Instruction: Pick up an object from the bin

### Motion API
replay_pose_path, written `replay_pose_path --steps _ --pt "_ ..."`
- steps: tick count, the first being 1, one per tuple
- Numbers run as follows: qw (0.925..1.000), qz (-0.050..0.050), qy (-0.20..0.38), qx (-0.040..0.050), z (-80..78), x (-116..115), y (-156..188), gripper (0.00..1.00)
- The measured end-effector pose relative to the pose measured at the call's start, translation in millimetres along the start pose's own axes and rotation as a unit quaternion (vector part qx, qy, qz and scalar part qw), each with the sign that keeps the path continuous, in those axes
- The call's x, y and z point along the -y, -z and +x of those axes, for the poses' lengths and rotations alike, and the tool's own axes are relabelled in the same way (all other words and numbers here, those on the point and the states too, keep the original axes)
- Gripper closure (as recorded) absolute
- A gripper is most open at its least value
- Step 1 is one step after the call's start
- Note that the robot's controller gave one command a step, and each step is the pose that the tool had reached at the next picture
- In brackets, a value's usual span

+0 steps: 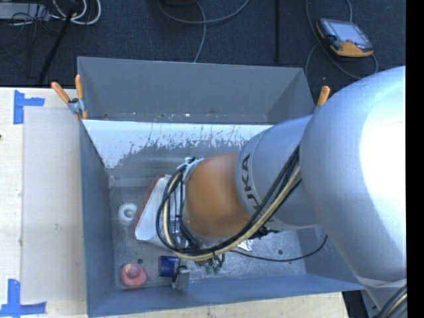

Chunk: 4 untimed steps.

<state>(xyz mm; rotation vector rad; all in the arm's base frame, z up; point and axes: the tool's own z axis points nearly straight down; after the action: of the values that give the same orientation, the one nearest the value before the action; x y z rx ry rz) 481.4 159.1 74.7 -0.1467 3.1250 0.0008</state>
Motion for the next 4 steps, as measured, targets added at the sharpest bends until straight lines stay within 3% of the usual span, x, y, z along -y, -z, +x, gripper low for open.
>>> replay_pose_path --steps 1,2,3,4 --pt "0.9999 -0.006 0.001 0.0104 -5.8 -4.9 6.4 1.00" --pt "1.0000 -0.002 0.001 -0.0032 1.9 -3.8 -0.1 0.00" --pt "0.9923 -0.002 0.124 -0.0049 -62.0 -76.9 -1.8 0.00" --pt "0.9789 -0.001 0.204 -0.0073 -64.8 -21.2 -6.5 0.00"
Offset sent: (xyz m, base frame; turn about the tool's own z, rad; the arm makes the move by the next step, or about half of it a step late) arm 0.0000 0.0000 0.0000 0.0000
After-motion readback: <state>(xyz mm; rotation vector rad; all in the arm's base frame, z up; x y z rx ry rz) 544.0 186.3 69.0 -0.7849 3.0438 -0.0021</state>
